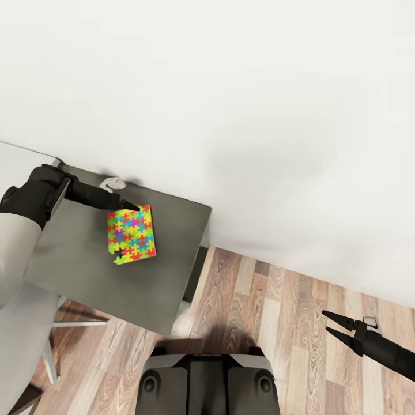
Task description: Put all the toys in the child's room - the three board games (two on the bed and one on the table), the two jigsaw puzzles on the table, and the tennis ball on the table - inside the toy box on the table in the child's room.
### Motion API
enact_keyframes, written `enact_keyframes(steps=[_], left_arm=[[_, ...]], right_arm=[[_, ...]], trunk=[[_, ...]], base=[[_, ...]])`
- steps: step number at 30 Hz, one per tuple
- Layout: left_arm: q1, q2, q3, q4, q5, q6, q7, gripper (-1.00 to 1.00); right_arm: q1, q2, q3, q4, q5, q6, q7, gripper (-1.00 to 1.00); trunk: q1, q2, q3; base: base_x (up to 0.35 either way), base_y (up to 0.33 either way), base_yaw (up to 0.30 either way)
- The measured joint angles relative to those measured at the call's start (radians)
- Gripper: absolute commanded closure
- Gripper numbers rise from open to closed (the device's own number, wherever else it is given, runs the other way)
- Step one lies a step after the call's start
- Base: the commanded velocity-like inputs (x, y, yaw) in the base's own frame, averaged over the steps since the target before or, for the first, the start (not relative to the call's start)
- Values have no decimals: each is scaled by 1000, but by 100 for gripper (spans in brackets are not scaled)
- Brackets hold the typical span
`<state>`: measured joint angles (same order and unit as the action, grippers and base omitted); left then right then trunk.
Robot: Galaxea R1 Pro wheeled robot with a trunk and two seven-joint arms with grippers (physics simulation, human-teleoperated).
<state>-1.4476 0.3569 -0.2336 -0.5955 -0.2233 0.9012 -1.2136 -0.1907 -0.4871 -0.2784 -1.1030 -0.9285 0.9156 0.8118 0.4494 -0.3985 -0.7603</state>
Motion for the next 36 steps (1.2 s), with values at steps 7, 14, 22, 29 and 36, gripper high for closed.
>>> enact_keyframes(steps=[7, 14, 22, 29, 36], left_arm=[[0, 0, 0, 0, -2, -35, -9, -100], [1, 0, 0, 0, -4, -40, -11, -100], [2, 0, 0, 0, -6, -40, -10, -100], [2, 0, 0, 0, -38, -42, -9, -100], [2, -1, 0, 0, -45, -42, -9, -100]], right_arm=[[0, -1, 0, 0, 0, 0, 0, -100], [0, -1, 0, 0, 0, -1, 0, -100], [0, 0, 0, 0, 0, -1, 0, -100], [-1, 0, 0, 0, 0, 0, 0, -100], [0, -1, 0, 0, 0, 0, 0, -100]], trunk=[[0, 0, 2], [0, 0, 6], [0, 0, 6], [0, 0, 6], [0, 0, 6]], base=[[-3, -8, -66], [-59, -20, -99], [-121, -32, -10], [-7, 39, 0], [-5, 26, 0]])
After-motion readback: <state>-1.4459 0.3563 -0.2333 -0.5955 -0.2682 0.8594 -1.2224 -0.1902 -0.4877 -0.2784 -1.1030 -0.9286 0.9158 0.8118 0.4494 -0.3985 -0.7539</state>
